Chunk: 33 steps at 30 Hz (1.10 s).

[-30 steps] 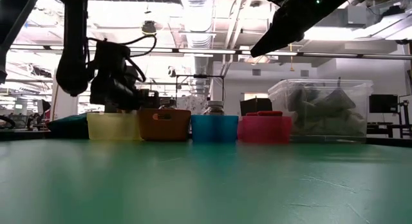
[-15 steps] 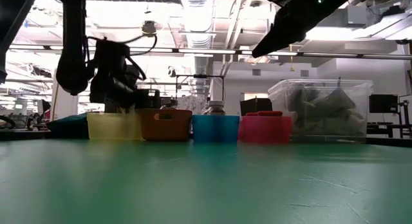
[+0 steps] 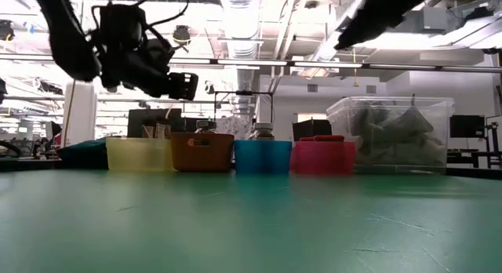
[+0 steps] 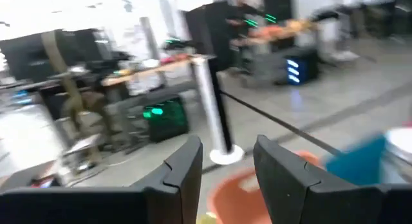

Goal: Sort spices by type
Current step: Put the orange spice pack into the yellow bin

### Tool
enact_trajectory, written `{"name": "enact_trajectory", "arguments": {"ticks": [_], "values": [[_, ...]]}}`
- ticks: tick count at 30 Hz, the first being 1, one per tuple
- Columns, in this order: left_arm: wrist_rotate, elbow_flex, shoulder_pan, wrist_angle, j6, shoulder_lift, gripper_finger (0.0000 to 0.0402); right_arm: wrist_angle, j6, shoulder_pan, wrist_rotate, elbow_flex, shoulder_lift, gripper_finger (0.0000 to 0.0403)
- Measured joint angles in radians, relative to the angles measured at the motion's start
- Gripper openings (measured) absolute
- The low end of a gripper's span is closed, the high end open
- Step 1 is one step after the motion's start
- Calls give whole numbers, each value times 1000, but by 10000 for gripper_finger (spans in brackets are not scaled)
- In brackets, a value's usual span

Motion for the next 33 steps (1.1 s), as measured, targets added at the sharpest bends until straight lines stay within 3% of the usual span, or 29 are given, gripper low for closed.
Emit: {"name": "enact_trajectory", "arguments": {"ticks": [5,7,12,24,33], "values": [[111,0,-86,-336,-127,-156,132,-377,218,84,-1,86,17,239],[201,0,-114,-435,-182,-210,132,-502,302,128,-3,106,38,239],[368,0,-171,-568,-258,-305,132,-636,458,227,-122,152,76,239],[391,0,-294,-588,-258,-427,132,-841,1204,346,-508,210,142,239],[391,0,-334,-590,-235,-431,132,-872,1447,485,-616,210,237,239]]}}
